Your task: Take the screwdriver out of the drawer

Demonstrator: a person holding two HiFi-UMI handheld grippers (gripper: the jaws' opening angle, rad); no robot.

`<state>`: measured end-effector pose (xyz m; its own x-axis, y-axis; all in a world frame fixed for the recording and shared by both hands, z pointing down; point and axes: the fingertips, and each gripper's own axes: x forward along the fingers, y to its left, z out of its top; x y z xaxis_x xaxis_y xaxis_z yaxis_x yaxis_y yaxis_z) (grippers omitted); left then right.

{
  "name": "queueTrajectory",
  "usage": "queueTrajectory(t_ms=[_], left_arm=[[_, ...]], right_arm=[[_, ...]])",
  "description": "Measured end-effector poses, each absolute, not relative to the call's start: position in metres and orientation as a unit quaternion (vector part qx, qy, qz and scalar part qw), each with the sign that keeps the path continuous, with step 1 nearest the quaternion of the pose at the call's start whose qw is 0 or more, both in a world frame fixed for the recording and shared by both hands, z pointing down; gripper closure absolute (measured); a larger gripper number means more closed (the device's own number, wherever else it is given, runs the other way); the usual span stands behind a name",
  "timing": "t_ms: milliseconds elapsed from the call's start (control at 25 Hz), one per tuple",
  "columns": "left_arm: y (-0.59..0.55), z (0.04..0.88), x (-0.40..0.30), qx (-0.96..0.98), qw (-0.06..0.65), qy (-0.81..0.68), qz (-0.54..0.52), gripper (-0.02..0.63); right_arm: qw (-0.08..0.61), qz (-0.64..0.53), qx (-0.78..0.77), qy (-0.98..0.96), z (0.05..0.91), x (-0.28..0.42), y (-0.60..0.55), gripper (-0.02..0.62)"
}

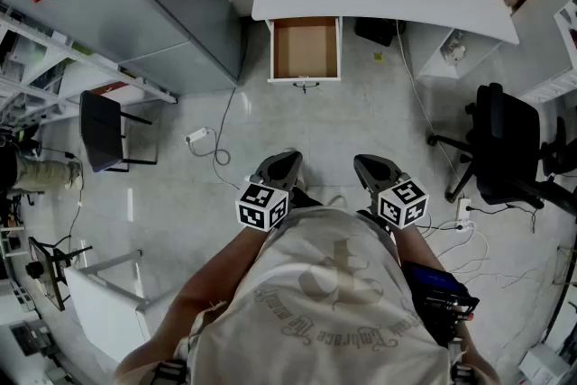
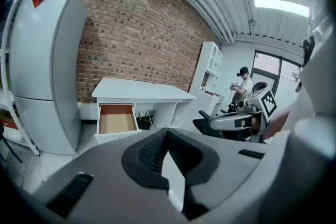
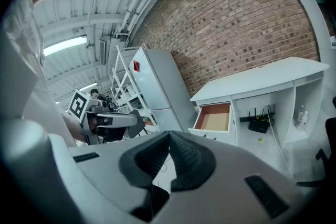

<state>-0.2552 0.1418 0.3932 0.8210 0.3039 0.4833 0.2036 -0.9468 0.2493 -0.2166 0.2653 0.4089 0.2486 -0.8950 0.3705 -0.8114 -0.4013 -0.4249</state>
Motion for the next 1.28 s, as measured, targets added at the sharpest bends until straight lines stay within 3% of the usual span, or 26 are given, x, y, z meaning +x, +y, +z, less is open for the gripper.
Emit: queueTrajectory(t_ms=[1280], left_arm=[[0.173, 0.379, -0.262, 0.955, 0.065, 0.139, 0.254, 0.588]], right_arm=[[0.077, -0.274, -0.807, 0.518, 0.404, -0.214, 0.302, 0.571]])
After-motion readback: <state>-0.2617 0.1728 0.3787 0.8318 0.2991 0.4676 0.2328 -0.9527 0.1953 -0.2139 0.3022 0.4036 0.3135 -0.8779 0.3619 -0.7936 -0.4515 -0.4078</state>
